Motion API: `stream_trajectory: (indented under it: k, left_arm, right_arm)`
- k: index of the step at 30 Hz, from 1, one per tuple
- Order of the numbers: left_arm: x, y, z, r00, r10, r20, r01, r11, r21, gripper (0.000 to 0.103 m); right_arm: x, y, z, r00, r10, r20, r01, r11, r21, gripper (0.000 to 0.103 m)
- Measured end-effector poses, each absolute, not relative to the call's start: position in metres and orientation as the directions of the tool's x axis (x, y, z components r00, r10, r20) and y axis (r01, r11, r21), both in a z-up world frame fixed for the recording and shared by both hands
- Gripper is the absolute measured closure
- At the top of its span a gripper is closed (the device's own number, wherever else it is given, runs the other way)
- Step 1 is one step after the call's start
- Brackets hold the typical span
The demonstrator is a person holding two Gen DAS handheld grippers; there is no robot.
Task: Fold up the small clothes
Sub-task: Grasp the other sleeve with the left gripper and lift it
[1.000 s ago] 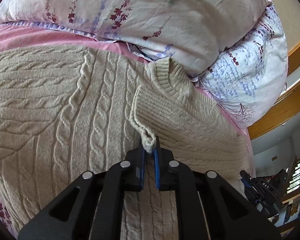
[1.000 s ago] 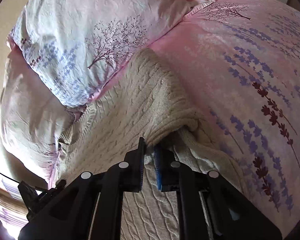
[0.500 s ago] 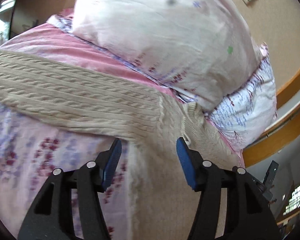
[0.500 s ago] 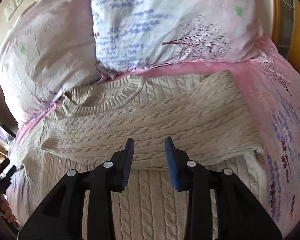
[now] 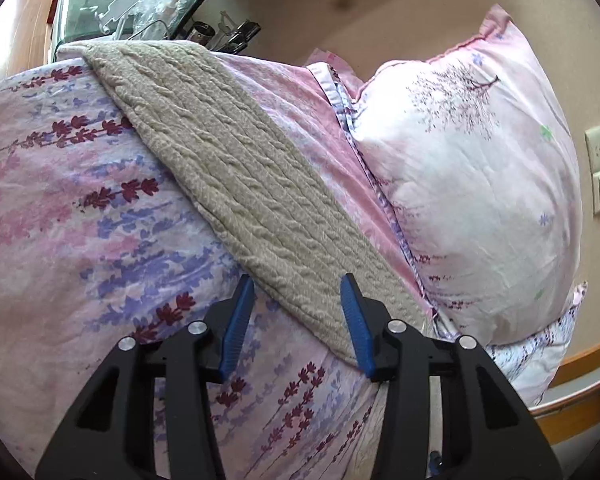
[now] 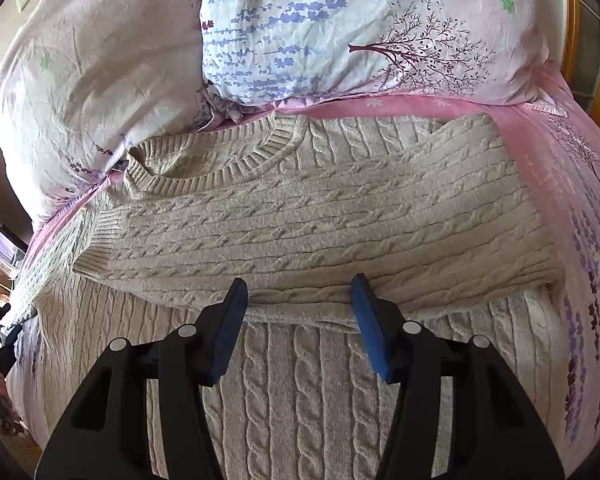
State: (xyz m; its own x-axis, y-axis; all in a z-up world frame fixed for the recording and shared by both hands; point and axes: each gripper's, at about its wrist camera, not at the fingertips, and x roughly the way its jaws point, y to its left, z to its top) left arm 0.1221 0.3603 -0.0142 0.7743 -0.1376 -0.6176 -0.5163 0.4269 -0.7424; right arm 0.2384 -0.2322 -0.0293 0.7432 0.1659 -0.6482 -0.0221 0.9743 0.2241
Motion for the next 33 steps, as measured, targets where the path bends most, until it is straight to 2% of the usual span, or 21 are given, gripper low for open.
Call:
stream_trajectory:
  k: [7, 11, 14, 16, 21, 25, 28, 33]
  left_arm:
    - [0.123, 0.383, -0.031, 0.811, -0.108, -0.575, -0.534, 0.265, -0.803, 0.082]
    - [0.130, 0.382, -0.031, 0.818, -0.106, -0.565, -0.527, 0.254, -0.811, 0.096]
    - [0.136, 0.367, -0.007, 0.858, -0.097, -0.505, -0.456, 0.312, -0.834, 0.097]
    - [0.146, 0.349, 0.016, 0.887, -0.134, -0.441, -0.373, 0.354, -0.858, 0.098]
    - [0.181, 0.269, 0.073, 0.906, -0.303, -0.297, -0.134, 0.459, -0.878, 0.098]
    - [0.206, 0.186, 0.088, 0.858, -0.462, -0.223, 0.041, 0.495, -0.868, 0.097]
    - [0.224, 0.128, 0.069, 0.798, -0.548, -0.252, 0.079, 0.509, -0.857, 0.096]
    - [0.243, 0.077, 0.002, 0.664, -0.597, -0.450, -0.063, 0.554, -0.830, 0.088]
  right_arm:
    - [0.234, -0.238, -0.027, 0.744, 0.204, -0.637, -0.036, 0.963, 0.266, 0.046]
    - [0.226, -0.246, -0.025, 0.744, 0.234, -0.626, -0.044, 0.952, 0.304, 0.046]
    - [0.218, -0.252, -0.023, 0.742, 0.257, -0.619, -0.055, 0.944, 0.327, 0.045]
    - [0.211, -0.255, -0.020, 0.748, 0.266, -0.608, -0.062, 0.940, 0.335, 0.045]
    - [0.194, -0.262, -0.009, 0.773, 0.275, -0.572, -0.078, 0.936, 0.344, 0.044]
    - [0.189, -0.270, -0.009, 0.786, 0.269, -0.556, -0.070, 0.933, 0.352, 0.042]
    - [0.187, -0.276, -0.017, 0.784, 0.267, -0.561, -0.057, 0.930, 0.363, 0.042]
    - [0.185, -0.289, -0.030, 0.776, 0.260, -0.575, -0.031, 0.926, 0.377, 0.042]
